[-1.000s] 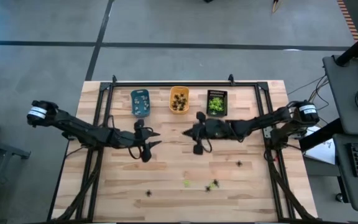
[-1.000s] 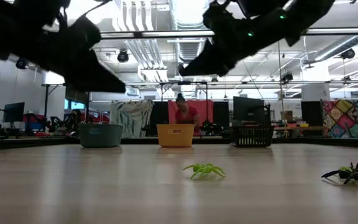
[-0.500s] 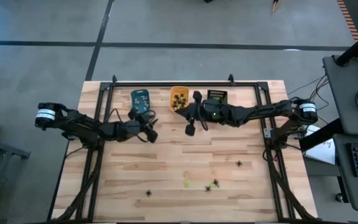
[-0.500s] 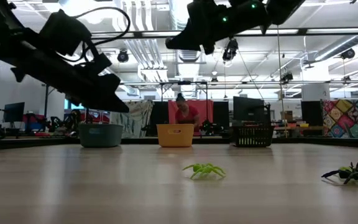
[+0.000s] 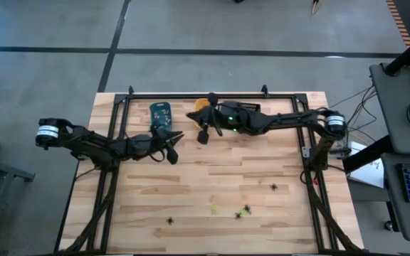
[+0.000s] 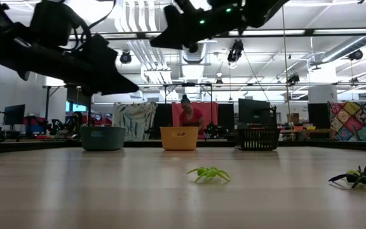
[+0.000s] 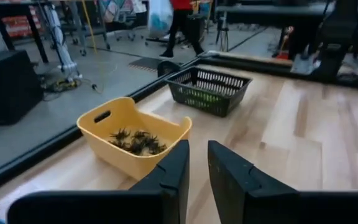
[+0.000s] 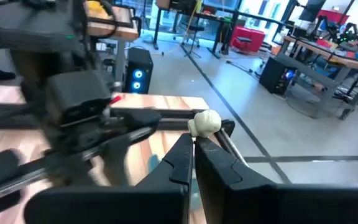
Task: Sort Halloween decoration
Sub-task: Put the white skull toy into the blue bin, then put the black spider toy into the orange bin
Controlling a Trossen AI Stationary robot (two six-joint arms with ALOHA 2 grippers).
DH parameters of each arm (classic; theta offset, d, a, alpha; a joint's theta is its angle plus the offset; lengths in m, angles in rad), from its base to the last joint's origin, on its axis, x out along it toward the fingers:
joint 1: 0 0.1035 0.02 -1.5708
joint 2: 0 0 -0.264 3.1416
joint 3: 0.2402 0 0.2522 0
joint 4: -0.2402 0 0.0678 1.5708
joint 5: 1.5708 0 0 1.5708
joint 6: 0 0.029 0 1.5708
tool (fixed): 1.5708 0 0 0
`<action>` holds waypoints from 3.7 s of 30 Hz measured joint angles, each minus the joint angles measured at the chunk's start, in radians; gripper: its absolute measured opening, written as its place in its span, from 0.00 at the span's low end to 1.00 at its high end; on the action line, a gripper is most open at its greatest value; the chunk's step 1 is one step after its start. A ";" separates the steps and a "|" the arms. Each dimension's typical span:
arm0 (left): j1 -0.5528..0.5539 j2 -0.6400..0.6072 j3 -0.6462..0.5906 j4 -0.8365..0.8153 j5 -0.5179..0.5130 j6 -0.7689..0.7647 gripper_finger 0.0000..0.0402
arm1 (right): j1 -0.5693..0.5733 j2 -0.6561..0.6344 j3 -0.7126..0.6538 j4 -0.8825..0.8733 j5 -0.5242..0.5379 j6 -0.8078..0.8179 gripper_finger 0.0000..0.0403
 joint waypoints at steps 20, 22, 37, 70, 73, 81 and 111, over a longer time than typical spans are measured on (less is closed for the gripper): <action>-0.294 -0.516 -0.148 -0.015 0.034 -0.133 0.10 | -0.117 0.430 0.434 0.001 -0.110 0.072 0.02; -0.294 -0.583 -0.148 -0.017 0.037 -0.129 0.10 | -0.118 0.472 0.474 0.001 -0.111 0.081 0.02; -0.312 -0.771 -0.148 -0.104 0.077 -0.116 0.10 | -0.120 0.528 0.648 -0.218 -0.179 0.078 0.02; -0.322 -0.514 -0.124 -0.146 0.107 -0.319 0.10 | 0.054 0.073 0.643 -1.320 -0.207 0.092 0.02; -0.327 -0.459 -0.088 -0.154 0.136 -0.321 0.10 | 0.099 0.053 0.643 -1.421 -0.207 0.141 0.02; -0.381 -0.329 0.105 -0.505 0.156 -0.327 0.10 | 0.243 0.039 0.575 -1.513 -0.206 0.268 0.02; -0.992 0.323 0.593 -1.099 -0.010 -0.549 0.10 | 0.614 0.135 -0.034 -0.221 0.135 0.467 0.02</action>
